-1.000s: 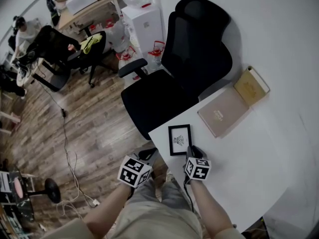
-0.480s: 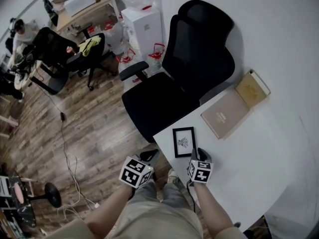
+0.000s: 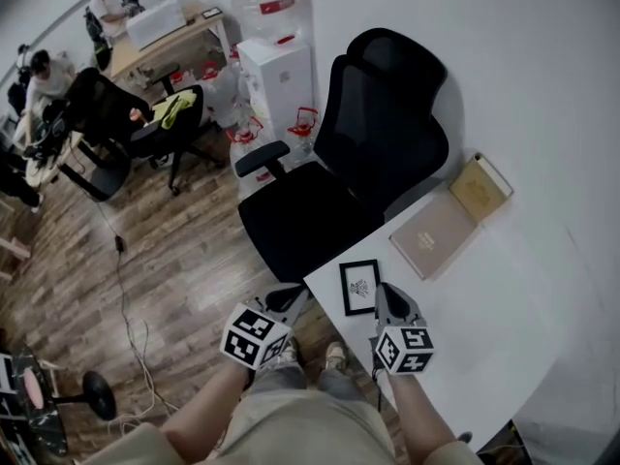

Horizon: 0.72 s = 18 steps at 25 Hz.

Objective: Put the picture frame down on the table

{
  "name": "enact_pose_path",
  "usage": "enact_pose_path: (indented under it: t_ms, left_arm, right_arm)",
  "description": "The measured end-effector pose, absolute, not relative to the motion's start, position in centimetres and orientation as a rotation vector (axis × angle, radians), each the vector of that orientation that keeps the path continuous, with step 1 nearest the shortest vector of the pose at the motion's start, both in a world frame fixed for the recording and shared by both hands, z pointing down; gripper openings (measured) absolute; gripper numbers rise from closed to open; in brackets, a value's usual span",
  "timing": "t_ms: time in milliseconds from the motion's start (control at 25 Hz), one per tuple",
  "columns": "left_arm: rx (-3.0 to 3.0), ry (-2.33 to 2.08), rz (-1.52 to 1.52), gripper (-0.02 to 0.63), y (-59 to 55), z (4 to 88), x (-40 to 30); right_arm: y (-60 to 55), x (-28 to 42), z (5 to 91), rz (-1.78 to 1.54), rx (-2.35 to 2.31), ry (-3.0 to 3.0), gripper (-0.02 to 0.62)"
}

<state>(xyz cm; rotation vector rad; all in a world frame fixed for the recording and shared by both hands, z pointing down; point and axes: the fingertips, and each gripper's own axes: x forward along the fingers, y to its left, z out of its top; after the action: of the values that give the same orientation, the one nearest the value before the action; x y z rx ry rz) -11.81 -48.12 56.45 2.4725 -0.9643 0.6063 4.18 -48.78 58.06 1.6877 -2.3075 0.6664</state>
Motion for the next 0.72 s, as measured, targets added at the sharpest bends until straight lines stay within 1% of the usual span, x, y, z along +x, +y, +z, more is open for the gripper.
enact_pose_path:
  t_ms: [240,480,720]
  left_arm:
    - [2.645,-1.063,0.554,0.021,-48.9,49.8,-13.1]
    - [2.763,-1.173,0.431,0.021,-49.0,42.7,-15.2]
    - [2.88,-1.219,0.351,0.021,-48.0,36.8,-16.0]
  right_arm:
    - [-48.0,1.5,48.2,0.497,1.637,-2.494,0.023]
    - [-46.6,-0.7,39.2,0.261,1.596,-2.655,0.023]
    - [-45.0,-0.5,33.1,0.09,1.682,-2.728,0.021]
